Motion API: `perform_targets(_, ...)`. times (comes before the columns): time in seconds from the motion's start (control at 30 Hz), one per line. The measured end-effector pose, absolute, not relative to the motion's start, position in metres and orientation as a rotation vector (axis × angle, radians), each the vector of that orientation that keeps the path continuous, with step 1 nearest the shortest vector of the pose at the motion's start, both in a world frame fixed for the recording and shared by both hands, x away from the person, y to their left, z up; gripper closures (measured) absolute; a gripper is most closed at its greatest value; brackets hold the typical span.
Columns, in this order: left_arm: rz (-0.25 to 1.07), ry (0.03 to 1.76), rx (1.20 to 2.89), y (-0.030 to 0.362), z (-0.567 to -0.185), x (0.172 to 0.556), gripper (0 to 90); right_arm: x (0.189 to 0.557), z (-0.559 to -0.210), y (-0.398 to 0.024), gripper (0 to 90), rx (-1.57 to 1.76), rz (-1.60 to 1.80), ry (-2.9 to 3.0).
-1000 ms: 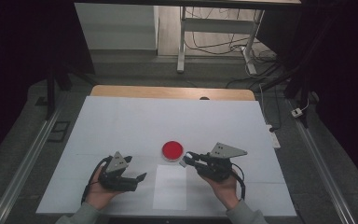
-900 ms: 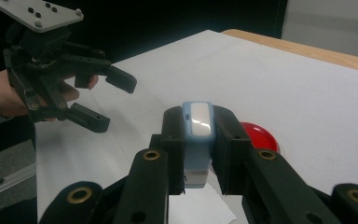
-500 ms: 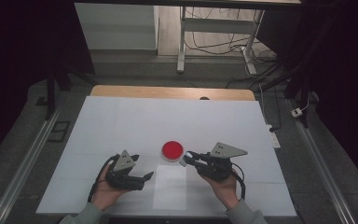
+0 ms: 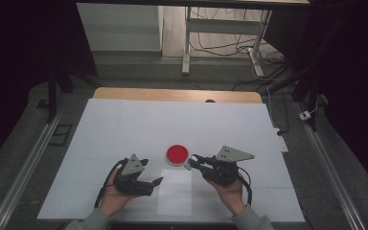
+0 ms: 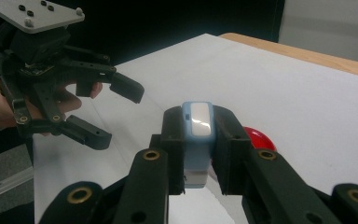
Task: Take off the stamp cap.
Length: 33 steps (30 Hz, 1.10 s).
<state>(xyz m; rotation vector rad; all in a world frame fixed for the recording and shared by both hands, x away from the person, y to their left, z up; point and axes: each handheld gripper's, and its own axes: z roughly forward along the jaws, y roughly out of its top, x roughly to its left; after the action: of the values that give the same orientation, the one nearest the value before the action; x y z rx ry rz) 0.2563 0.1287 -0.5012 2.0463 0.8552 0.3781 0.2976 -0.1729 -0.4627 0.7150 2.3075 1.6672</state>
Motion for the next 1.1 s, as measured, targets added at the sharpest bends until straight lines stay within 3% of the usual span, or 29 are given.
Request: perform_targets(1.1, 0.365, 0.787, 2.065, 0.097, -0.496, 0.262, 18.2, 0.297, -0.463, -0.171, 74.9, 0.705, 1.67, 2.297)
